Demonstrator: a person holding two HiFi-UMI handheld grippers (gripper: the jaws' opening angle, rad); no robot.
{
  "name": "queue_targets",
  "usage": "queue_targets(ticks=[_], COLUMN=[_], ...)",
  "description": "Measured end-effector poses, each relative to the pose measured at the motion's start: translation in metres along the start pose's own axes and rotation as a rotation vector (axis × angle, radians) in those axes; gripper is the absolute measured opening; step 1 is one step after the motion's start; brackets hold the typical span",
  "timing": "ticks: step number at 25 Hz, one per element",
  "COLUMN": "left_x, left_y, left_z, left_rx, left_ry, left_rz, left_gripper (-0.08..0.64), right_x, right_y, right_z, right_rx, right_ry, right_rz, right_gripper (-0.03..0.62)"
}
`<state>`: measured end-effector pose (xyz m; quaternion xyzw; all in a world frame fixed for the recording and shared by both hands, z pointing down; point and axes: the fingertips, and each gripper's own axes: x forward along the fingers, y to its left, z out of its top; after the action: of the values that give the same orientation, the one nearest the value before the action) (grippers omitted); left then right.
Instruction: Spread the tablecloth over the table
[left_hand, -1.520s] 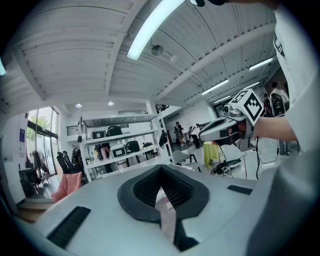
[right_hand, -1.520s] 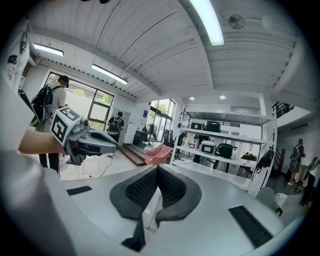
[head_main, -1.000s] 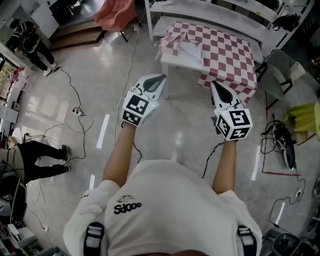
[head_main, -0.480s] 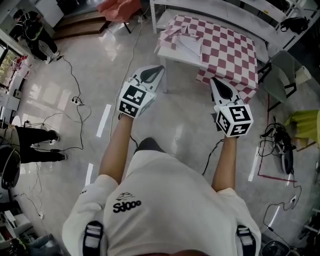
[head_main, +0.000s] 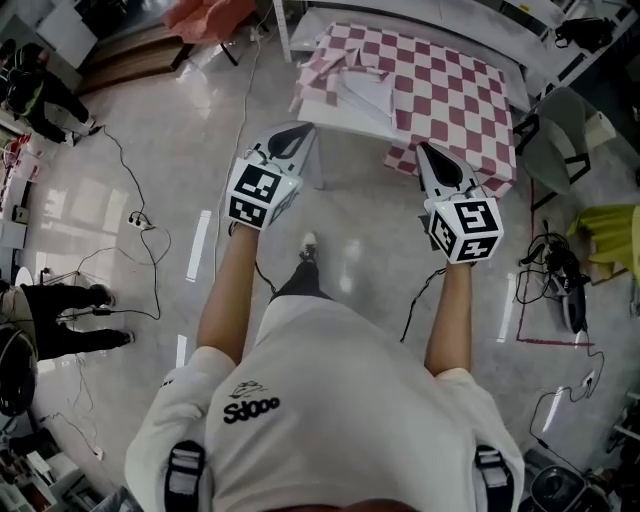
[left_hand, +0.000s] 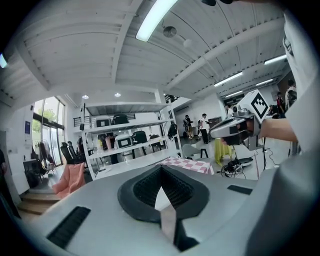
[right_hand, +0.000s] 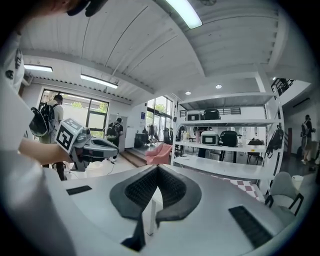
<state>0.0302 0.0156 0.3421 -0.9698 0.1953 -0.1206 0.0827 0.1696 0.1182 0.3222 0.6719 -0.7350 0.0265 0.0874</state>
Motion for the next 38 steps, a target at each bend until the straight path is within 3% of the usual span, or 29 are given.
queue_targets(ticks=[10,15,26,33,36,38], left_x=[0.093,0.129,0.206,0.254,0.273,0.281], left_y=[0.119,0.162,0.209,0.215,0.215,0.212], left_z=[-0.012,-0.032,-0.084,-0.141,-0.167,-0.186], left_rx=[-0.008,-0.027,-0.104,-0.211,-0.242,-0.252], left_ry=[0.023,0.044,0.144,0.268,0.329,0.377], left_rz=[-0.065,-0.101,-0.164,-0.140,-0.128,-0.117], left_gripper=[0.021,0.021,0.021,0.031,0.144,0.155], right_x=[0.151,0.204,0.282,0.330,0.352,0.364], right_y=[-0.032,-0.049,-0.112,-0.152,-0.163,-0.169], right_z=[0.026,0.024,-0.014,-0.070,-0.096,-0.115], right_rx=[0.042,0.036,0.055,0.059,0.050,0.051], right_ry=[0.033,0.057,0.183,0.309,0.364,0.398], right_rz=[-0.001,-0.055,-0.182,-0.117,-0.055,-0.018], right_gripper=[0.017,0.017,0.017,0.033,0.095,0.108])
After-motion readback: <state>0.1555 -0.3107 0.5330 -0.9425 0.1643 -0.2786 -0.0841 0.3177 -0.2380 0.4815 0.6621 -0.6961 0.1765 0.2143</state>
